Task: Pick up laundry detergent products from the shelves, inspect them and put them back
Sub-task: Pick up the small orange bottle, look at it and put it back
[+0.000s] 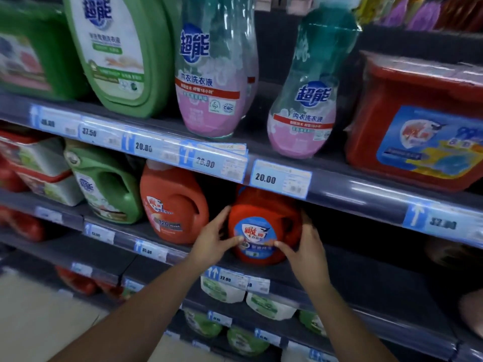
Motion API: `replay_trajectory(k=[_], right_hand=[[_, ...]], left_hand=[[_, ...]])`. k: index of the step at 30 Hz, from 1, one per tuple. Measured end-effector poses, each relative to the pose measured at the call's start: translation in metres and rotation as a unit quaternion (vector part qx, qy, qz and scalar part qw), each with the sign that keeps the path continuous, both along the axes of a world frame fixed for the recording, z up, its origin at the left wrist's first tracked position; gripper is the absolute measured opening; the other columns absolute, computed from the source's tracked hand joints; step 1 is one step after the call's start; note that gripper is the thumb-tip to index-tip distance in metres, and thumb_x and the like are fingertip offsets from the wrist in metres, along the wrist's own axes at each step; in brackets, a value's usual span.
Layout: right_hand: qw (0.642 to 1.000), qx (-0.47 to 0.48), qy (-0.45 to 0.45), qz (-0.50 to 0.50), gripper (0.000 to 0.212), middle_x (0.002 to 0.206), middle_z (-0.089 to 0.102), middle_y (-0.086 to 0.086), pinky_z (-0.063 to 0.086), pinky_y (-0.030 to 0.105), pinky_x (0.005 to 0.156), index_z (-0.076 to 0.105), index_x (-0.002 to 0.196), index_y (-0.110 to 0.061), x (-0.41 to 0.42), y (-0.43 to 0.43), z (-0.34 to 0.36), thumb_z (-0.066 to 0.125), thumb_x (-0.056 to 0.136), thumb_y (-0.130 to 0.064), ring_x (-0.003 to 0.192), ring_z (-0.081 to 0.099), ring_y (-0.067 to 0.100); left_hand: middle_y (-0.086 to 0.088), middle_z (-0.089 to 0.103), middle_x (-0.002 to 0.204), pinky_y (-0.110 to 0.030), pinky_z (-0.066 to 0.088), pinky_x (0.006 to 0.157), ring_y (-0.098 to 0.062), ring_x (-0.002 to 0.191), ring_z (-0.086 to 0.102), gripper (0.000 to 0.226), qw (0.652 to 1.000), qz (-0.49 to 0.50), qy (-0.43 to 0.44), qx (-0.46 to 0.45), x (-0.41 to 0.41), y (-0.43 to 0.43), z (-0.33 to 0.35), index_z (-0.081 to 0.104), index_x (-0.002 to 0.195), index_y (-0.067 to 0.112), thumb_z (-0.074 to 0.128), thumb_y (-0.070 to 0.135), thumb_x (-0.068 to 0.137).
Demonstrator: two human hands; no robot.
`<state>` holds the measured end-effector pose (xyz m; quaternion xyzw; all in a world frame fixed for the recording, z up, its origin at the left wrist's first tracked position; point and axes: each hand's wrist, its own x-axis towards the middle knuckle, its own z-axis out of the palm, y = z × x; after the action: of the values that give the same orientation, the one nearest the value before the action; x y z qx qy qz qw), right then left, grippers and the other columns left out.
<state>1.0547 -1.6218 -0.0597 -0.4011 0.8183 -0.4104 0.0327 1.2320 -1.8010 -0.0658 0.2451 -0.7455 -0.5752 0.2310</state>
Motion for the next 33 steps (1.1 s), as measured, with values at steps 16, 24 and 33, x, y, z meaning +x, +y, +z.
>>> replay_trajectory(k=[16,24,33], right_hand=[[0.983,-0.075,-0.141,0.087,0.087,0.145,0.044,-0.02,0.047,0.013,0.1,0.031,0.145,-0.048,0.146,-0.124,0.018,0.074,0.073,-0.069,0.121,0.053,-0.006],[0.98,-0.077,-0.179,0.043,0.073,0.127,0.063,-0.018,0.055,0.034,0.102,0.05,0.127,-0.047,0.156,-0.18,0.026,0.093,0.069,-0.04,0.119,0.063,0.004],[0.978,-0.077,-0.189,0.043,0.053,0.109,0.065,-0.034,0.055,0.012,0.075,0.048,0.114,-0.047,0.182,-0.149,0.036,0.087,0.079,-0.046,0.1,0.068,-0.007]], left_hand=[[0.003,0.054,0.129,-0.031,0.051,0.091,-0.014,0.113,0.06,0.065,0.949,0.21,-0.069,-0.223,0.148,-0.099,-0.003,0.045,0.143,0.021,0.078,0.035,0.09],[-0.002,0.045,0.151,-0.045,0.054,0.106,-0.019,0.132,0.057,0.111,0.987,0.094,-0.062,-0.114,0.149,-0.15,0.006,0.029,0.16,0.028,0.086,0.057,0.069],[0.015,0.062,0.122,-0.036,0.061,0.094,0.003,0.109,0.065,0.074,0.998,0.024,0.032,-0.053,0.161,-0.158,0.018,0.046,0.115,0.035,0.099,0.034,0.063]])
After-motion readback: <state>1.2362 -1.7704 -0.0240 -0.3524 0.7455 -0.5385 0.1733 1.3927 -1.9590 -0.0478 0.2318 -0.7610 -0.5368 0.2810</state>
